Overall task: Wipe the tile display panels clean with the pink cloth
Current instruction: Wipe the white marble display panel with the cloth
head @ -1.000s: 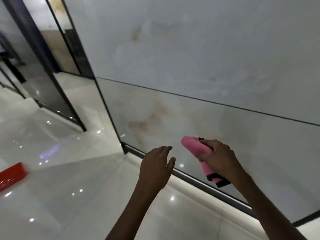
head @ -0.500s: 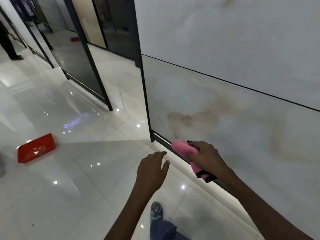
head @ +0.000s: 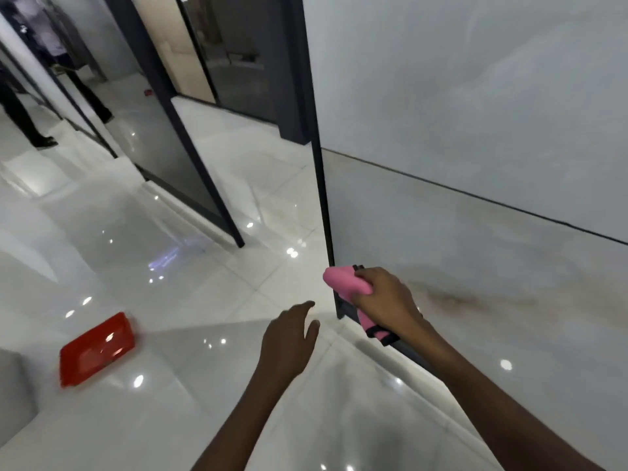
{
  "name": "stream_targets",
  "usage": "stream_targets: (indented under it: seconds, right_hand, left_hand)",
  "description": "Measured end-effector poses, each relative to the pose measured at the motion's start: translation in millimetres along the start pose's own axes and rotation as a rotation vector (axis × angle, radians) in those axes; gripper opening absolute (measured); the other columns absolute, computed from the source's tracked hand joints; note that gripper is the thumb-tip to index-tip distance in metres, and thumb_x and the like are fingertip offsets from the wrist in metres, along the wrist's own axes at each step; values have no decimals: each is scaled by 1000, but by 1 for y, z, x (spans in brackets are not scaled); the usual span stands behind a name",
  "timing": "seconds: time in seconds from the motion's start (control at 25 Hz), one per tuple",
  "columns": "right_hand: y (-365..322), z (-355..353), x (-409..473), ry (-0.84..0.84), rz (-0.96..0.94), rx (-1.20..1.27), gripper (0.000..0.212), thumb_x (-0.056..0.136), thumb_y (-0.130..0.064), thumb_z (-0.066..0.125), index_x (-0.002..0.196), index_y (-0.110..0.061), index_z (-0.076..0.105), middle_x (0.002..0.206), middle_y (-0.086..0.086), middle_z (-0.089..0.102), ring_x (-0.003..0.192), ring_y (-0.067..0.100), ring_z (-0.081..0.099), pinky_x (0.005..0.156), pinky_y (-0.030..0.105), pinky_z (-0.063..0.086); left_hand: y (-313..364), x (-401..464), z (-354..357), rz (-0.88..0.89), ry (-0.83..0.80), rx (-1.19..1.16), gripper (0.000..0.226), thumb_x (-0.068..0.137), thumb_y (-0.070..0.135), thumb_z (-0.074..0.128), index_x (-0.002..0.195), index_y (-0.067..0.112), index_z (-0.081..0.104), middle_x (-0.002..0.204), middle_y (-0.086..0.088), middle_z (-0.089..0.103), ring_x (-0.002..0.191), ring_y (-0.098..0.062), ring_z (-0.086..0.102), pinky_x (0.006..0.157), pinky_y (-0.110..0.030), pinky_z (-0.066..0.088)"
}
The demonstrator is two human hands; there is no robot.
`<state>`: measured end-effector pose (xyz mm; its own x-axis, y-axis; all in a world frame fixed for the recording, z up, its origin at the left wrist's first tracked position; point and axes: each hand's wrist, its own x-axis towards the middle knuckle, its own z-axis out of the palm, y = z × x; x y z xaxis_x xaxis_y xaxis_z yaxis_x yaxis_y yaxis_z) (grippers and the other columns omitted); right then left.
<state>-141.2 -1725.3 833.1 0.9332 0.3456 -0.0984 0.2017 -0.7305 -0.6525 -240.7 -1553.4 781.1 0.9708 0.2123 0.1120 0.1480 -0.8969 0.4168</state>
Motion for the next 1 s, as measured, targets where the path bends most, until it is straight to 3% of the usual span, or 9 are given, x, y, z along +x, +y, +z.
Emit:
stream_targets:
  seconds: [0.12,0.24,0.32,0.44,0.52,0.64,0.84,1.0]
  right_hand:
    - [7,13,60,117,41,-174,48,86,-31,58,134,-25,56,142,-3,50,117,27,54,94,35,39]
    - [10,18,104,412,56,-252,58,72,-34,56,127,-20,63,142,4,52,109,37,56,82,41,38]
    - [3,18,122,545,68,-294,58,71,-36,51,125,-21,63,142,6,51,106,34,55,74,37,35]
    - [-16,15,158,728,92,-418,59,73,-30,46,131,-25,53,149,7,42,115,32,46,74,34,30]
    - [-25,7,184,842,100,-491,59,75,-24,45,134,-25,50,152,9,39,125,35,41,77,35,27]
    - [-36,-7,220,948,60,-636,61,75,-18,46,136,-23,50,154,11,35,134,37,35,81,40,28]
    - [-3,-35,259,1080,-85,-905,63,80,-21,53,142,-24,41,161,6,16,144,34,22,93,47,31]
    - [21,-51,261,1270,-214,-1067,65,83,-39,54,144,-19,42,164,2,5,150,24,11,111,46,16]
  left_hand:
    - [-41,89,14,162,60,-50,55,95,39,39,142,11,47,145,-8,49,133,-27,46,109,-37,32]
    - [-52,232,10,408,171,-13,55,93,32,41,142,8,44,153,-12,37,141,-28,31,113,-48,28]
    - [-39,312,-1,557,281,12,57,91,26,47,145,9,39,157,-13,28,145,-29,20,116,-47,17]
    - [-31,419,-17,837,496,141,65,93,27,46,153,18,22,163,-6,10,149,-29,5,118,-45,3]
    - [-32,479,-27,1041,636,297,66,98,30,40,156,22,10,164,-1,-5,150,-26,-4,119,-46,1]
    - [-35,527,-32,1297,795,384,61,102,36,30,156,22,6,163,-2,-5,150,-26,-4,119,-46,0]
    - [-33,548,-17,1389,978,328,58,102,37,19,156,19,11,163,-6,5,150,-30,4,119,-45,2]
    - [-26,554,-14,1414,1063,287,57,101,38,17,155,19,14,163,-6,7,150,-30,8,120,-44,3]
